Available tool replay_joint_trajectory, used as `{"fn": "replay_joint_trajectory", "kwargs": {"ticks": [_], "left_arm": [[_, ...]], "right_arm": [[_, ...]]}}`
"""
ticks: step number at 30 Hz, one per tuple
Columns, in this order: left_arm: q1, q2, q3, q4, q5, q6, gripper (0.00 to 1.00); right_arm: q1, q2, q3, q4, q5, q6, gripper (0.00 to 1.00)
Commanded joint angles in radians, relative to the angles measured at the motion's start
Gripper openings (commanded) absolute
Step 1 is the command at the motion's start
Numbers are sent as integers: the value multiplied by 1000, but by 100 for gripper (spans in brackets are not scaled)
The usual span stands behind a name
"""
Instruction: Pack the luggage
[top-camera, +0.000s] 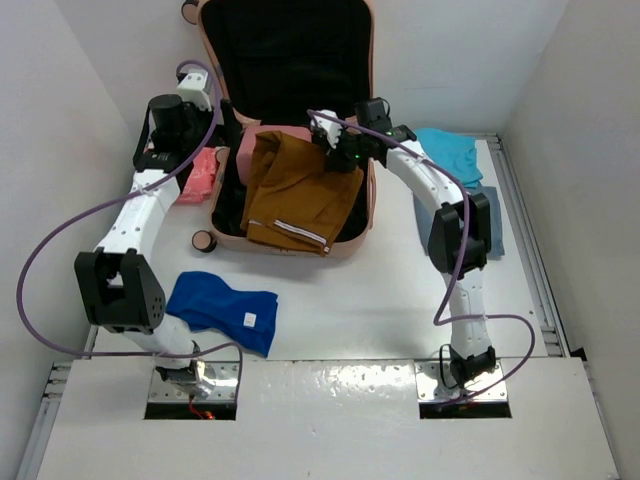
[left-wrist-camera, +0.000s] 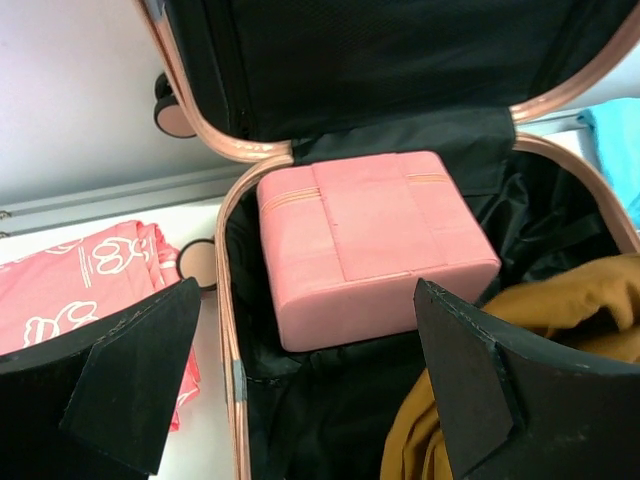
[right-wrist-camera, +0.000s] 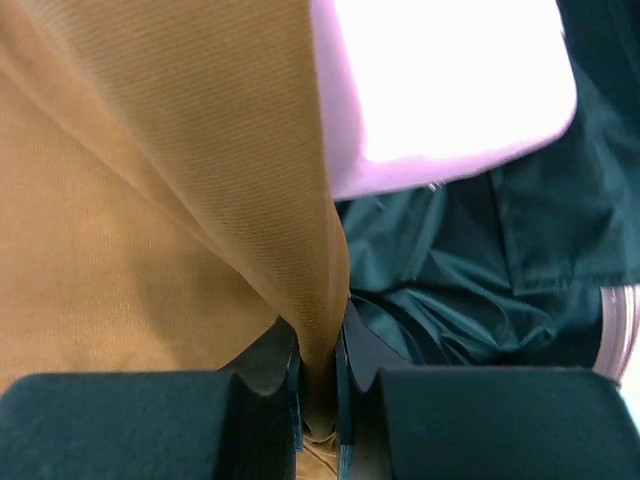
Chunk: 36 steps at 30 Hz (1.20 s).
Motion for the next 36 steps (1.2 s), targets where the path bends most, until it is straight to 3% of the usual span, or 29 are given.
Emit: {"fn": "replay_joint_trajectory", "kwargs": {"ticks": [1,8,14,26,29,31,36], "left_arm": [[18,39,62,7,10,-20,93],[18,104,102,-3,9,-20,93],[38,104,90,-3,9,-20,93],[75,41,-29,-3,36,-20,93],[98,18,-68,-3,116,-20,93],[136,-5,-115,35,303,-37,92],[196,-34,-162,93,577,-86,90]], "right_arm": [[-40,-19,-18,235,11,-39,0],[-18,49,45,264,8,-51,0],[63,-19,-106,309,-31,-128,0],[181,-174,-201,42,-204,-43,0],[198,-130,-140,-56,-236,-5,0],[212,-85,-67,-121,-247,38,0],[233,29,12,-129,-198,153,4]]}}
